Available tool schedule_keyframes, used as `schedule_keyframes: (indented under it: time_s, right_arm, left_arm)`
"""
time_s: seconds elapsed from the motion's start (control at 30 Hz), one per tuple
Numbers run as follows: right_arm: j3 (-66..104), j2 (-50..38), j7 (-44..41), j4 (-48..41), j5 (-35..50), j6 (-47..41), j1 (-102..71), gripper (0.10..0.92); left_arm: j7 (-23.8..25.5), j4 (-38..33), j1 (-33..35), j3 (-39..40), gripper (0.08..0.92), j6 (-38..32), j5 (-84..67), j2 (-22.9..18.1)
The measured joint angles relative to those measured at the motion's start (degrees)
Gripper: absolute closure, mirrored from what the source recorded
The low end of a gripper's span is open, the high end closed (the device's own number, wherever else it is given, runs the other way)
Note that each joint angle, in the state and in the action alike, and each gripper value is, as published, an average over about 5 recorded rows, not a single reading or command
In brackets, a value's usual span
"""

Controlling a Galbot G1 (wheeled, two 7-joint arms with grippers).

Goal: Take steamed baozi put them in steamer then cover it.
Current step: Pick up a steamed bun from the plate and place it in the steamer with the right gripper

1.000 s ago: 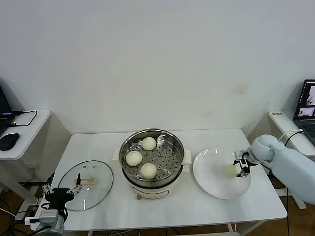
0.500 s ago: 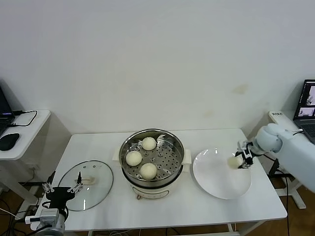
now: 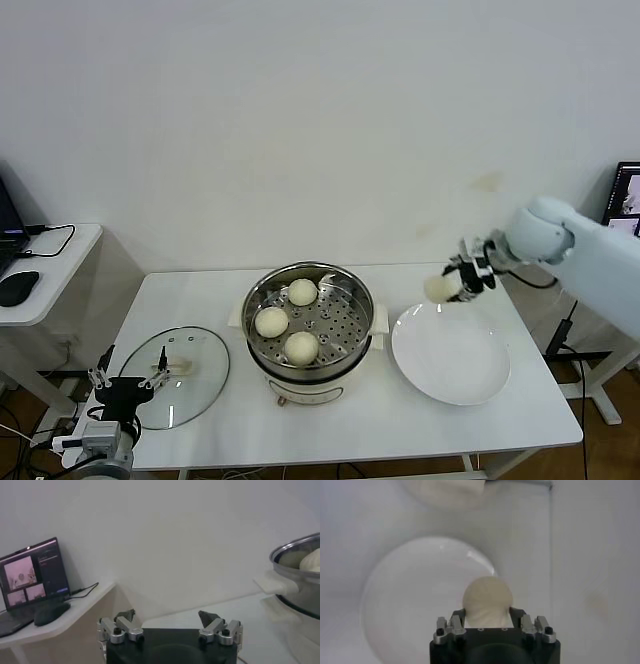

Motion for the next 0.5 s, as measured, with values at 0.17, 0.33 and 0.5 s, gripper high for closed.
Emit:
schedule_keyframes:
  time_s: [0.17, 0.33, 0.5]
  right_arm:
    - [-4.44, 4.11, 1.98, 1.08, 5.6, -3.16, 5.07, 0.44]
    - [-7.67, 8.69, 4.19, 1.39, 10.64, -6.41, 7.47, 0.44]
    - [-9.27, 13.46, 6.43, 0.89, 14.54, -9.44, 7.91, 0.44]
  left_arm:
    - [-0.05, 0.17, -0.12, -0.1, 0.177, -0.08, -0.05, -0.3]
    - [-0.08, 0.1, -0.12, -0.28, 0.177, -0.1, -0.04, -0.53]
    - [-0.08, 0.04, -0.02, -0.86, 0.177, -0.1, -0.18, -0.58]
